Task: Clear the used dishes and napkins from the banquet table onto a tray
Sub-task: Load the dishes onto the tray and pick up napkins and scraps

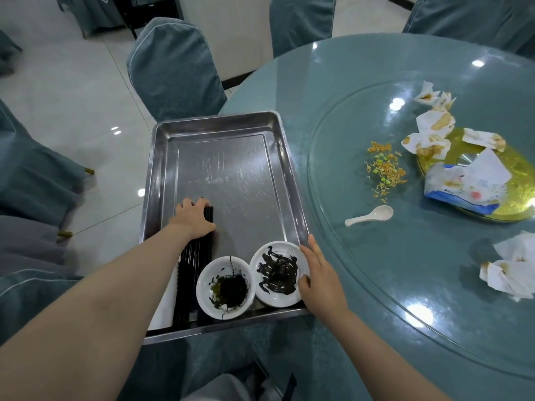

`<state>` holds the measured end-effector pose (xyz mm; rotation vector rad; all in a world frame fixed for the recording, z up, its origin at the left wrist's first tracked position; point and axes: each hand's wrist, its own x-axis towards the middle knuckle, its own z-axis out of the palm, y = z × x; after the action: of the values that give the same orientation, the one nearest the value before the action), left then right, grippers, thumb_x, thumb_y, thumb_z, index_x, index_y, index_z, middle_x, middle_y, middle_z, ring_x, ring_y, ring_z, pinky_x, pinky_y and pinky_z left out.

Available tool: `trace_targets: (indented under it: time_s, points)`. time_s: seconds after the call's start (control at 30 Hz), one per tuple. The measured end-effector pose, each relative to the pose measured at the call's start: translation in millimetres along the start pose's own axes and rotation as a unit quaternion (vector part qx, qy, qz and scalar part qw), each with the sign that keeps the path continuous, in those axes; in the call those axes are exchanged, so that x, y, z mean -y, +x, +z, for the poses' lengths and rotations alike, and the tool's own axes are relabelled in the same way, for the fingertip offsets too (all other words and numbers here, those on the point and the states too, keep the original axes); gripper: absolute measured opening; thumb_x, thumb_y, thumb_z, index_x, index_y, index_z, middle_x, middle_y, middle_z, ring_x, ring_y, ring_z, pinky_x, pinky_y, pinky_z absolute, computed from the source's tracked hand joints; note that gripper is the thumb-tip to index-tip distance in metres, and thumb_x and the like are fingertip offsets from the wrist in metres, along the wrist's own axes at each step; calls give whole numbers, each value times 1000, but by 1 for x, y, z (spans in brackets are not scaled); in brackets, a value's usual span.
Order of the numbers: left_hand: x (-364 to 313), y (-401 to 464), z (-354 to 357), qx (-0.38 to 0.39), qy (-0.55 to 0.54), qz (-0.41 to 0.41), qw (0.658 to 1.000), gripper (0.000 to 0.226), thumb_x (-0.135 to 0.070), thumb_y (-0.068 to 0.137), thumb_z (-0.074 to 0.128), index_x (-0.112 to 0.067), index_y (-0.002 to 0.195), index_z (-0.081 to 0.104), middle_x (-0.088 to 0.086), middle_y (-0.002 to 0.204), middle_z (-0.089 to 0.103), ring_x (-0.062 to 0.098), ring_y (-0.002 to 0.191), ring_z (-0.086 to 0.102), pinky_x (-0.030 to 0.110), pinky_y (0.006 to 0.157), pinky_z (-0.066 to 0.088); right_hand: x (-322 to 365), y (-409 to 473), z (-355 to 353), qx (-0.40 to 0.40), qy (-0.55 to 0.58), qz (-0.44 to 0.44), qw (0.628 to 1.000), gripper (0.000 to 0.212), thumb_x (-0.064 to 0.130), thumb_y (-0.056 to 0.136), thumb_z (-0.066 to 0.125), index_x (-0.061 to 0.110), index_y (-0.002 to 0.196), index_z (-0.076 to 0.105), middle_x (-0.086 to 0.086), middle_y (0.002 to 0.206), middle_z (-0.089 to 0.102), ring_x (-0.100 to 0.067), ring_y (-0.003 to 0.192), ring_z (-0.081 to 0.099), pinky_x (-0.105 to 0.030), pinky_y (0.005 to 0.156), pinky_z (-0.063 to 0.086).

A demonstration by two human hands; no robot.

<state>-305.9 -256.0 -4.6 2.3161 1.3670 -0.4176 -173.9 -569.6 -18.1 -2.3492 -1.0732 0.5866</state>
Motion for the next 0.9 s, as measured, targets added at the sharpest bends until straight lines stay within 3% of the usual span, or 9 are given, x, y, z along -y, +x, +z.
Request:
trace_targets:
  time_s: [0.2, 0.33, 0.47, 0.57, 0.7, 0.8, 0.9]
  points:
    - [3, -4, 2, -23, 27, 3, 999, 66, -42, 80, 65, -29, 137, 35, 9, 146, 24, 32, 136, 20, 51, 105, 33, 0, 0, -4, 9, 13, -2, 1000, 64, 12, 86, 47, 28, 146, 32, 20, 160, 0, -13, 113, 51, -34, 93, 46]
    - [11, -2, 5, 4, 18, 30, 999, 81, -44, 81, 63, -30, 149, 21, 4, 158, 12, 35, 144, 10, 52, 113, 28, -2, 0, -6, 14, 33, -15, 999, 62, 12, 86, 47, 30, 144, 34, 21, 160, 3, -11, 121, 47, -34, 98, 42]
    - [15, -4, 6, -30, 24, 47, 998, 69, -46, 85, 62, -25, 144, 33, 4, 151, 26, 34, 138, 23, 51, 105, 39, -10, 9, -10, -11, 86, -40, 995, 51, 15, 86, 49, 30, 135, 46, 12, 156, 28, -8, 135, 38, -37, 108, 36]
    - [14, -5, 5, -41, 29, 54, 997, 67, -48, 85, 63, -22, 141, 38, 5, 146, 31, 33, 135, 29, 50, 103, 41, -17, 22, -19, -72, 91, -35, 993, 44, 9, 90, 52, 18, 133, 53, 2, 144, 47, -14, 133, 42, -39, 112, 33]
    - [11, -1, 3, -22, 47, 53, 997, 76, -47, 84, 63, -21, 146, 28, 2, 157, 14, 37, 139, 23, 51, 106, 37, -27, 42, -43, -142, 61, -5, 988, 43, 0, 87, 51, 7, 129, 54, -7, 134, 55, -25, 126, 47, -38, 110, 35]
    - [11, 0, 4, -8, 55, 47, 997, 81, -47, 85, 60, -22, 150, 19, -1, 158, 16, 37, 140, 20, 51, 108, 35, -39, 60, -61, -121, -3, 26, 992, 48, -1, 85, 49, 6, 133, 50, -8, 138, 50, -29, 125, 46, -41, 106, 37]
    - [11, -1, 4, -19, 54, 45, 997, 76, -48, 86, 60, -19, 148, 26, 0, 155, 21, 34, 139, 22, 50, 105, 39, -48, 71, -71, -93, -118, 45, 988, 56, 1, 84, 49, 9, 139, 45, -8, 148, 41, -32, 124, 45, -45, 99, 41]
